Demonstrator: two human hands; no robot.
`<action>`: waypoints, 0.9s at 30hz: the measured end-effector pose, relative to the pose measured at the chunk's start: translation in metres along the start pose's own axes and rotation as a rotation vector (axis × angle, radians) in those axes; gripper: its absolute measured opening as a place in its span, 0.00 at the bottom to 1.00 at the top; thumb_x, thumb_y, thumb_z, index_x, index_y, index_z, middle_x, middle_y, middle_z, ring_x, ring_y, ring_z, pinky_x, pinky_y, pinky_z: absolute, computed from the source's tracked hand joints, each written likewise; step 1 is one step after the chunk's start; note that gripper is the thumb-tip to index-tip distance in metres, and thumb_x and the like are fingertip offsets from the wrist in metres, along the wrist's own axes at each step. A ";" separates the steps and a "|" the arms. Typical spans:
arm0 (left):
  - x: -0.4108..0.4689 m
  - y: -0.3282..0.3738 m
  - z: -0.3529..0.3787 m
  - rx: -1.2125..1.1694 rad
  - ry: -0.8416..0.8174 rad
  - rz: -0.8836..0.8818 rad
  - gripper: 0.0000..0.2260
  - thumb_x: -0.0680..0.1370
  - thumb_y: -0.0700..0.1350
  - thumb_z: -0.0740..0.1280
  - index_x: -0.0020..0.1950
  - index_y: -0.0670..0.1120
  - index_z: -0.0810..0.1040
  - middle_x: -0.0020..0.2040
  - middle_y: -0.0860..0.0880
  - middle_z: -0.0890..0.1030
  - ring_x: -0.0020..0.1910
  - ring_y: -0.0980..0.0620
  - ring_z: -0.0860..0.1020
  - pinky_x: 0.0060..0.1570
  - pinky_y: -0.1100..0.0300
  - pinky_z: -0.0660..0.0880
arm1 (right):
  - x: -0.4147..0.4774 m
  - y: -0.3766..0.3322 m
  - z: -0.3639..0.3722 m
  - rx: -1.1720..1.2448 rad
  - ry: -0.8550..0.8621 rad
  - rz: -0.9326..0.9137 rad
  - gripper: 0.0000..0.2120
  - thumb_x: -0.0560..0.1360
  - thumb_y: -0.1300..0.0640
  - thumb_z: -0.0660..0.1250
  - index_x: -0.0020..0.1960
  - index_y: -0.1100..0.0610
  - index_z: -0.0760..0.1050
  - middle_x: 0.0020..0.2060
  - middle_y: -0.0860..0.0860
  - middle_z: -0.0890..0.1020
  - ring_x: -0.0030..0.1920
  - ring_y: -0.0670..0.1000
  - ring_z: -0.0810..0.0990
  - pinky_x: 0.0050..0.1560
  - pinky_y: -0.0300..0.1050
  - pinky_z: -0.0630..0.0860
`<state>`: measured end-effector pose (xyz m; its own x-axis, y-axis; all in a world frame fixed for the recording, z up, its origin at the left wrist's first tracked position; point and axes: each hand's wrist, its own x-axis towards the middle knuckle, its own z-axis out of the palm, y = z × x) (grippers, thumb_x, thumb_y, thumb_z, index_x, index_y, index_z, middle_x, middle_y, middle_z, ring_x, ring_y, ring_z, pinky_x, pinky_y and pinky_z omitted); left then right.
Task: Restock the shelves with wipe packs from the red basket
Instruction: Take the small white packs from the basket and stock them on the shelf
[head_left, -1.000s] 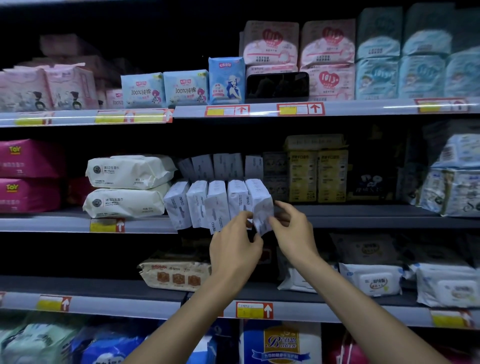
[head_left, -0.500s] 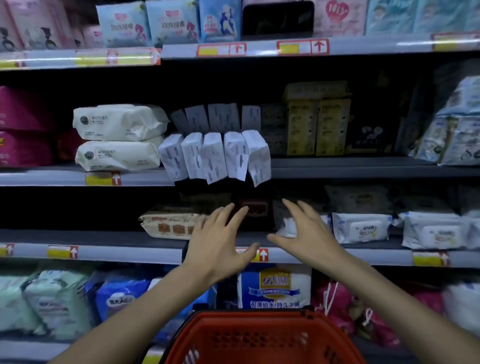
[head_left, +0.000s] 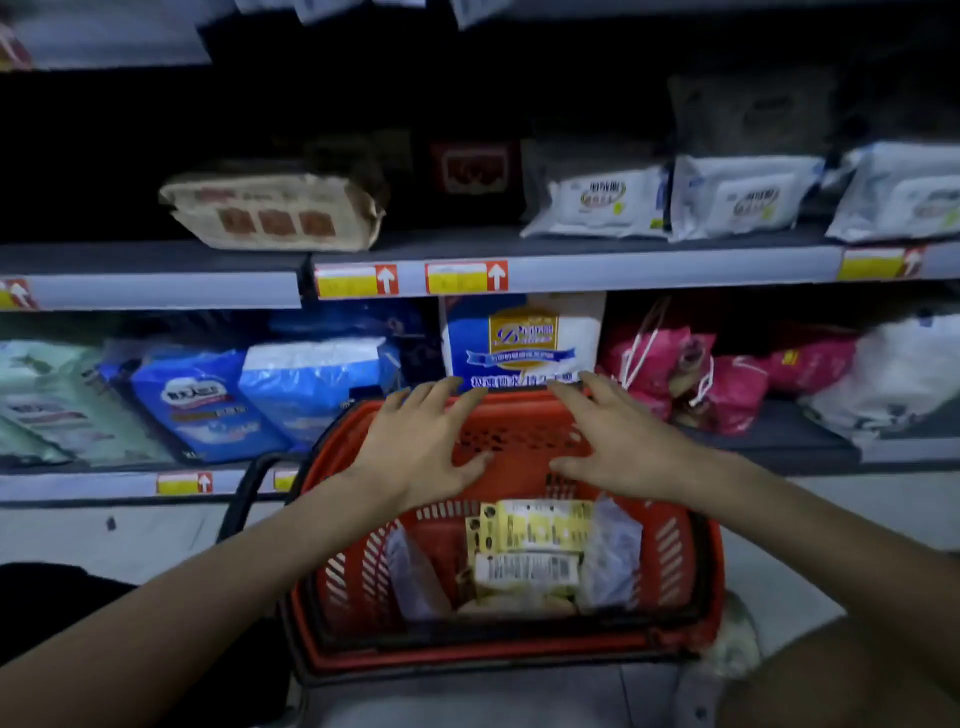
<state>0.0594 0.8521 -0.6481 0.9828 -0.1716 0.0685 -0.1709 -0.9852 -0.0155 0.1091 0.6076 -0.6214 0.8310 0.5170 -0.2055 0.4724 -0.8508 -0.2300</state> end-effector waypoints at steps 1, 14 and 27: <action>-0.001 0.005 0.015 -0.005 -0.036 0.013 0.37 0.75 0.70 0.56 0.82 0.54 0.63 0.79 0.47 0.69 0.76 0.43 0.70 0.72 0.44 0.68 | 0.000 0.007 0.013 -0.020 -0.053 -0.012 0.46 0.76 0.38 0.69 0.83 0.49 0.46 0.82 0.59 0.50 0.81 0.61 0.51 0.79 0.57 0.59; 0.037 0.092 0.149 -0.189 -0.556 0.090 0.37 0.78 0.69 0.63 0.82 0.54 0.60 0.78 0.47 0.69 0.72 0.41 0.73 0.63 0.46 0.75 | -0.028 0.063 0.107 -0.239 -0.587 -0.061 0.18 0.82 0.48 0.63 0.68 0.55 0.74 0.63 0.57 0.78 0.61 0.60 0.79 0.55 0.49 0.78; 0.098 0.171 0.186 -0.922 -0.726 -0.262 0.22 0.81 0.43 0.71 0.73 0.39 0.73 0.70 0.40 0.78 0.72 0.40 0.74 0.71 0.50 0.71 | -0.043 0.074 0.119 -0.223 -0.450 -0.131 0.11 0.83 0.54 0.62 0.59 0.57 0.79 0.59 0.56 0.81 0.58 0.58 0.80 0.46 0.46 0.69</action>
<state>0.1392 0.6672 -0.8295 0.7546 -0.2152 -0.6199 0.3456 -0.6726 0.6543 0.0734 0.5335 -0.7425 0.5752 0.5680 -0.5887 0.6561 -0.7501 -0.0827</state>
